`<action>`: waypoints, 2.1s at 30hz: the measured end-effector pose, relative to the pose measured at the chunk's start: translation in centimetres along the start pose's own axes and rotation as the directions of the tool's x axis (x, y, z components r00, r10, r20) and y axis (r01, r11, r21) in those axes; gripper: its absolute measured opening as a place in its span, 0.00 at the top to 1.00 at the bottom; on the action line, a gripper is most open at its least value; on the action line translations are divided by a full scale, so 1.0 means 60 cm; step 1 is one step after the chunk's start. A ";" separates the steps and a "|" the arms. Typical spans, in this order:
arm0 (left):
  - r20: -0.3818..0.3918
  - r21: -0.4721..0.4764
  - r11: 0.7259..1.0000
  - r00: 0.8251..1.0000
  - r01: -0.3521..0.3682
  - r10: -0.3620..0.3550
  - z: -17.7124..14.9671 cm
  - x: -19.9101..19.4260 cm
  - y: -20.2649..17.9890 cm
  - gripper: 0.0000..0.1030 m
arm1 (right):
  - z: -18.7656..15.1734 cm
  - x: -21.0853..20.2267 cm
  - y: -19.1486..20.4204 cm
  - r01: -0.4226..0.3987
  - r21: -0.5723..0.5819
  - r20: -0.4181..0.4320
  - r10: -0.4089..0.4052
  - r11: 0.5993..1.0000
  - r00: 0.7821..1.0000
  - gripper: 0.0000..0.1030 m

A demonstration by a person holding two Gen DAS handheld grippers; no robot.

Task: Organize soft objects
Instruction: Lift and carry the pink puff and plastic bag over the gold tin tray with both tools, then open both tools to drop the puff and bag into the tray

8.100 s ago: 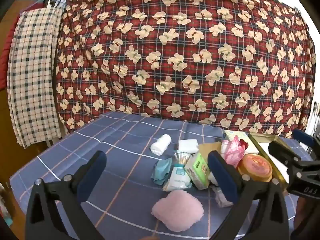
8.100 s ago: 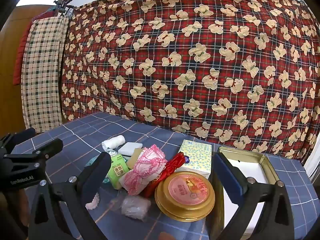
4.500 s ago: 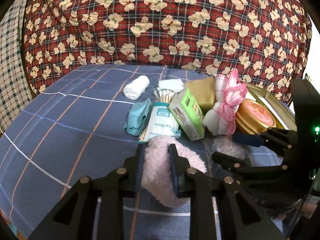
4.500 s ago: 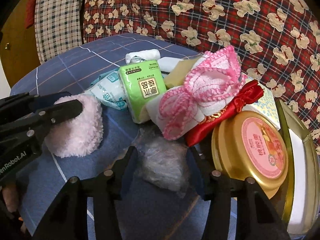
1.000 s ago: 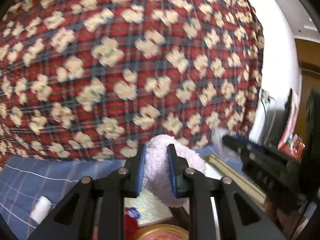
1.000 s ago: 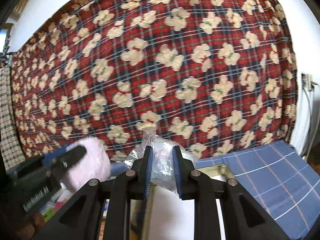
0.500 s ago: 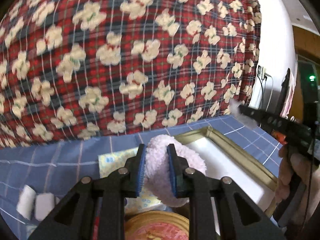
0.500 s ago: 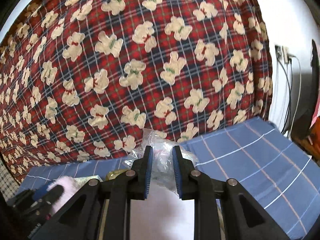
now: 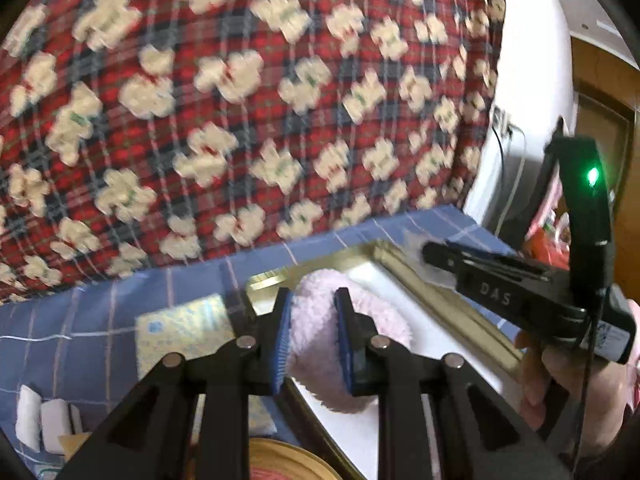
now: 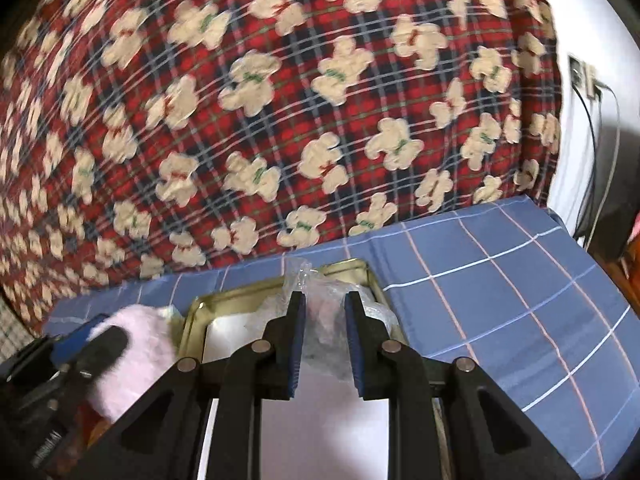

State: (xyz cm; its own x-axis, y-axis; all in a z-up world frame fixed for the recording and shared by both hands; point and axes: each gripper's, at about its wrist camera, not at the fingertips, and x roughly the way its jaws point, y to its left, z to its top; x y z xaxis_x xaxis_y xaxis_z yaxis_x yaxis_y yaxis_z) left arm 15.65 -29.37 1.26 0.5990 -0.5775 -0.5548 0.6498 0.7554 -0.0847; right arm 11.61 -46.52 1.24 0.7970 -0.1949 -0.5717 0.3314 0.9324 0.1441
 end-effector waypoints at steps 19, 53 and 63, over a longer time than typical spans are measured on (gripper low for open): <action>-0.090 0.091 0.996 0.996 0.008 0.000 -0.009 0.050 -0.043 0.80 | -0.022 0.039 0.011 0.056 -0.086 -0.117 -0.066 0.995 0.991 0.78; 0.238 -0.149 0.930 0.901 -0.335 0.363 -0.033 -0.171 0.120 0.14 | -0.008 -0.047 0.100 -0.245 -0.104 0.097 0.255 0.964 0.962 0.59; 0.215 -0.307 0.802 0.784 -0.512 0.583 -0.103 -0.240 0.250 0.12 | -0.065 -0.101 0.254 -0.495 -0.273 0.077 0.531 0.825 0.844 0.49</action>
State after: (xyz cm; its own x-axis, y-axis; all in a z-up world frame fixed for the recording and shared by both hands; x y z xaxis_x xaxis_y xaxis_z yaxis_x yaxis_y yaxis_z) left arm 13.90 -7.80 2.83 0.9487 -0.0786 -0.3063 0.0703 0.9968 -0.0380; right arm 9.84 -29.93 3.74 0.8872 0.3075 -0.3440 -0.2584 0.9488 0.1816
